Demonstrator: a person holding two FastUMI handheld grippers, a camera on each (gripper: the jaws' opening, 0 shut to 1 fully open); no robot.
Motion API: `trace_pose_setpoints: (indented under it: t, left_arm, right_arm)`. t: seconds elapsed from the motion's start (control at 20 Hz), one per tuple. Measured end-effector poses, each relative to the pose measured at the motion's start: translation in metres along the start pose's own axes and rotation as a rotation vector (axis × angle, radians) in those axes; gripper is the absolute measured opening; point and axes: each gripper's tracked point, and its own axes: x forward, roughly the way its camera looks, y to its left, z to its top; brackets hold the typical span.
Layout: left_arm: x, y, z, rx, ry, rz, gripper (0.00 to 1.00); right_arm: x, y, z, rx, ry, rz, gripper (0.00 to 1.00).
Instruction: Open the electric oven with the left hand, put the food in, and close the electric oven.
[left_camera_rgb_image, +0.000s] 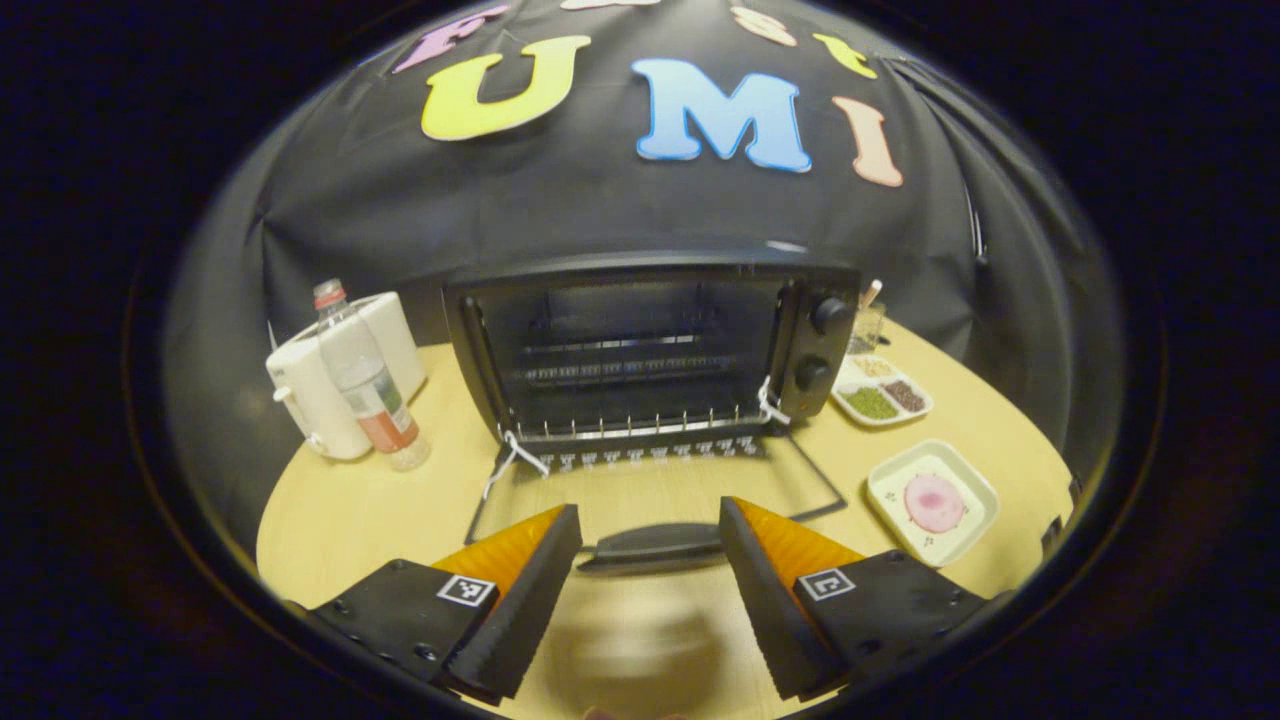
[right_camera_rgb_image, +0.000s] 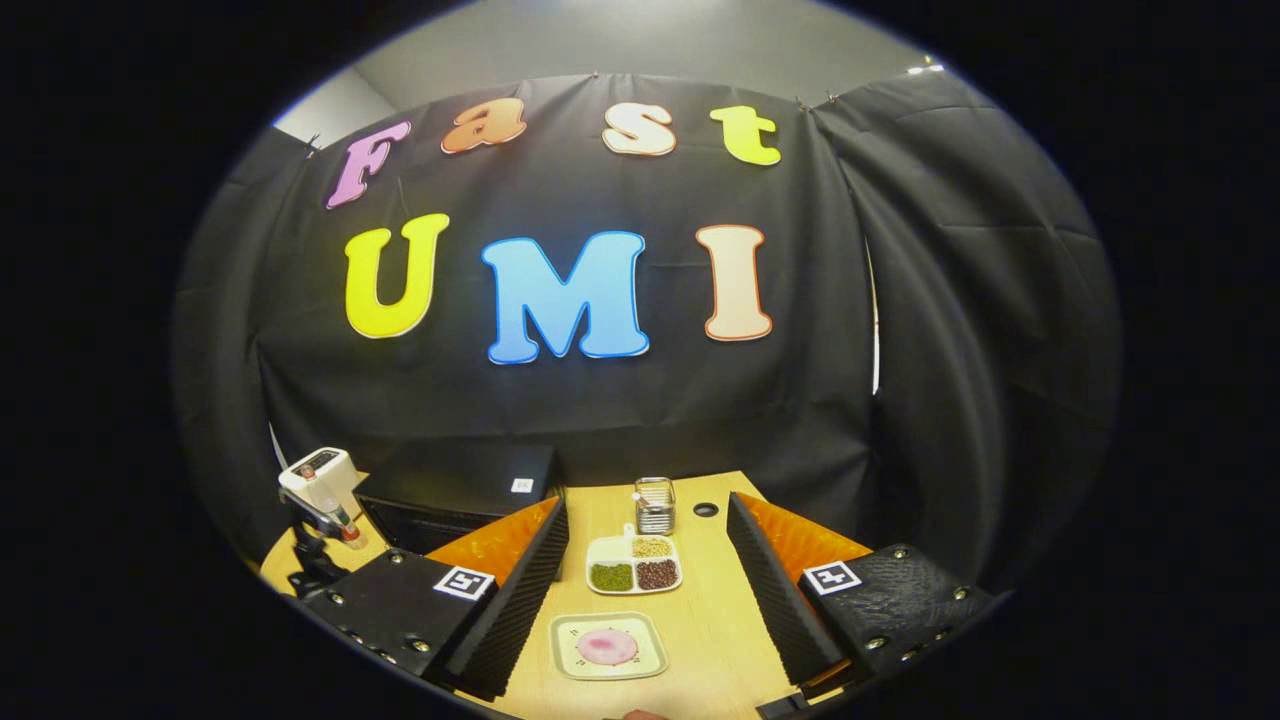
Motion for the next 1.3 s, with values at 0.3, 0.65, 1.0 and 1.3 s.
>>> trace_pose_setpoints:
  t: [0.3,0.65,1.0,1.3]
  left_arm:
    - [-0.085,0.001,0.143,0.0,-0.311,0.006,0.99]
    - [-0.195,0.012,0.227,-0.064,-0.556,0.056,0.98]
    - [-0.22,0.041,0.193,-0.06,-0.508,0.159,0.98]
    - [-0.223,0.063,0.179,-0.091,-0.476,0.225,0.94]
  right_arm:
    - [0.041,0.004,-0.078,0.097,0.309,0.188,0.97]
    - [0.079,0.0,-0.187,0.108,0.707,0.334,0.95]
    - [0.117,-0.018,-0.27,0.004,0.896,0.239,0.95]
    - [0.131,-0.026,-0.314,-0.138,0.992,0.192,0.95]
